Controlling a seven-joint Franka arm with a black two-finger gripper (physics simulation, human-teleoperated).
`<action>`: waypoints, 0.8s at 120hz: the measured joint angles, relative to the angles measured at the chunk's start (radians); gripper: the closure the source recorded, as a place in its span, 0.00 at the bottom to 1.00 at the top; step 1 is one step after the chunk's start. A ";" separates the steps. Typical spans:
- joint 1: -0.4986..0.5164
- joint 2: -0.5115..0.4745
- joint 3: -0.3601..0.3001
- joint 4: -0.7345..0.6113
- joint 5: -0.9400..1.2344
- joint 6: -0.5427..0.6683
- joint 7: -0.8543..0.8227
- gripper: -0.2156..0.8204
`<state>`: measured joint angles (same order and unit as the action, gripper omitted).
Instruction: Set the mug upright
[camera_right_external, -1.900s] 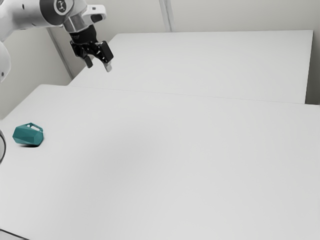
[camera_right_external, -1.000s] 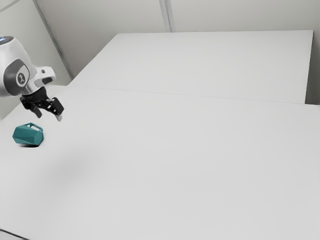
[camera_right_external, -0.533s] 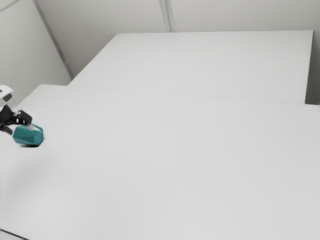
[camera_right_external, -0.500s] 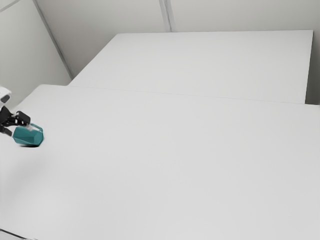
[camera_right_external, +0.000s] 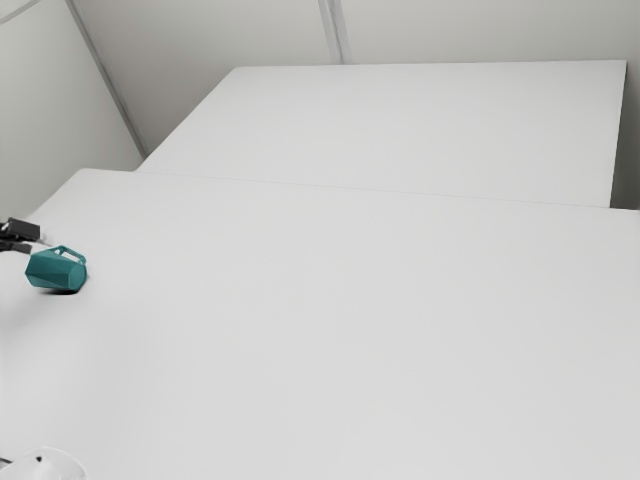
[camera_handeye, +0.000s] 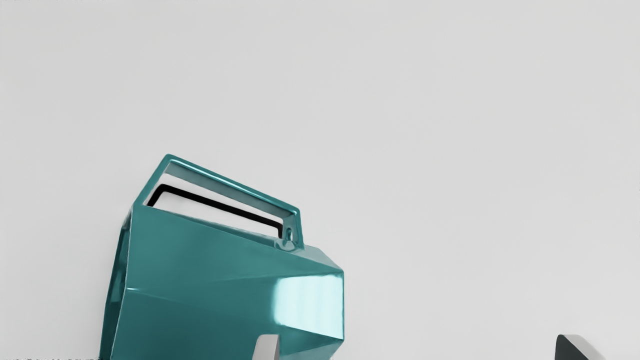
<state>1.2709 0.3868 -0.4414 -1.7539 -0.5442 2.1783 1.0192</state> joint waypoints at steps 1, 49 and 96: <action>0.005 0.000 -0.001 0.000 -0.003 -0.002 0.010 0.21; 0.229 0.157 -0.079 0.063 -0.074 -0.106 0.421 0.21; 0.226 0.321 -0.088 0.193 -0.103 -0.150 0.670 0.21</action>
<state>1.4973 0.7075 -0.5289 -1.5610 -0.6473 2.0283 1.6887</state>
